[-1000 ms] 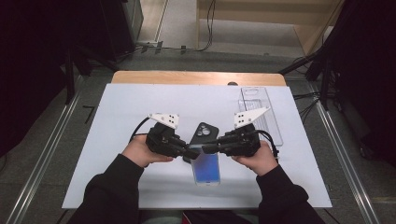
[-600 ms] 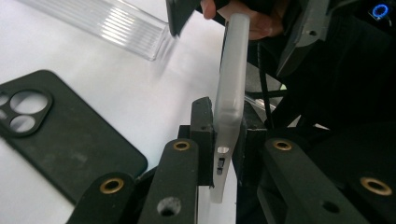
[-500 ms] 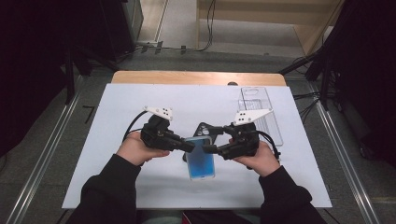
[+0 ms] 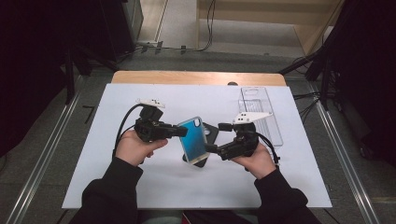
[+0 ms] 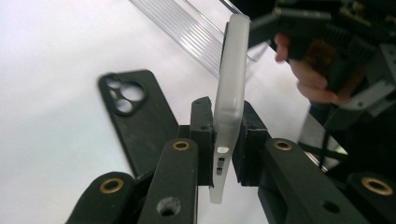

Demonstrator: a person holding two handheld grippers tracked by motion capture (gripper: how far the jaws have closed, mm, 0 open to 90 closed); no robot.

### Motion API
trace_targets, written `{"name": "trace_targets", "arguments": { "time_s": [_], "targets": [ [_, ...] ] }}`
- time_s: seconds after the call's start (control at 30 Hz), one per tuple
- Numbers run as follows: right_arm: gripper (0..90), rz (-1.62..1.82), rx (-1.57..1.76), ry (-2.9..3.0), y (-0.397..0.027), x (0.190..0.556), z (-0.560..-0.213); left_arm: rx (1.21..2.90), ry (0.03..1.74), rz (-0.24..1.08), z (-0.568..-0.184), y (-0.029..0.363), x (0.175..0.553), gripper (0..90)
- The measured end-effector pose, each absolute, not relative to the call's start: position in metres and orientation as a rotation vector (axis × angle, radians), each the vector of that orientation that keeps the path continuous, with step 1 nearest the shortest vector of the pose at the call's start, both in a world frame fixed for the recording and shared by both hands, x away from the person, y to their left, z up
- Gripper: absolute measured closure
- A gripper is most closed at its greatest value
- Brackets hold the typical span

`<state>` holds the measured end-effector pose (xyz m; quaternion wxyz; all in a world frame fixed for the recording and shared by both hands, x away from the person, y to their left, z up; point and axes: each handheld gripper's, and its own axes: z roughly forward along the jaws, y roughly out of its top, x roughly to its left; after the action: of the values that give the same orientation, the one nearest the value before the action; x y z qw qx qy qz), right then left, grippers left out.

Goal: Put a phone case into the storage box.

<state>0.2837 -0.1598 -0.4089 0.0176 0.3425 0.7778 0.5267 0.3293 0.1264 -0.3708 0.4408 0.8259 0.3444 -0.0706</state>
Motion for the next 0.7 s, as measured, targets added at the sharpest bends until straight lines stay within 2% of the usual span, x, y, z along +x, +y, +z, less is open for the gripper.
{"name": "trace_targets", "arguments": {
  "time_s": [0.37, 0.7],
  "targets": [
    [0.0, 1.562, 1.179, 2.272, -0.147, 0.279, -0.415, 2.007, 1.017, -0.133, -0.37, 0.126, 0.33, 81.1],
    [0.0, 1.497, 1.205, 2.235, -0.131, 0.275, -0.418, 2.014, 1.066, -0.095, -0.371, 0.117, 0.326, 81.1]
  ]
}}
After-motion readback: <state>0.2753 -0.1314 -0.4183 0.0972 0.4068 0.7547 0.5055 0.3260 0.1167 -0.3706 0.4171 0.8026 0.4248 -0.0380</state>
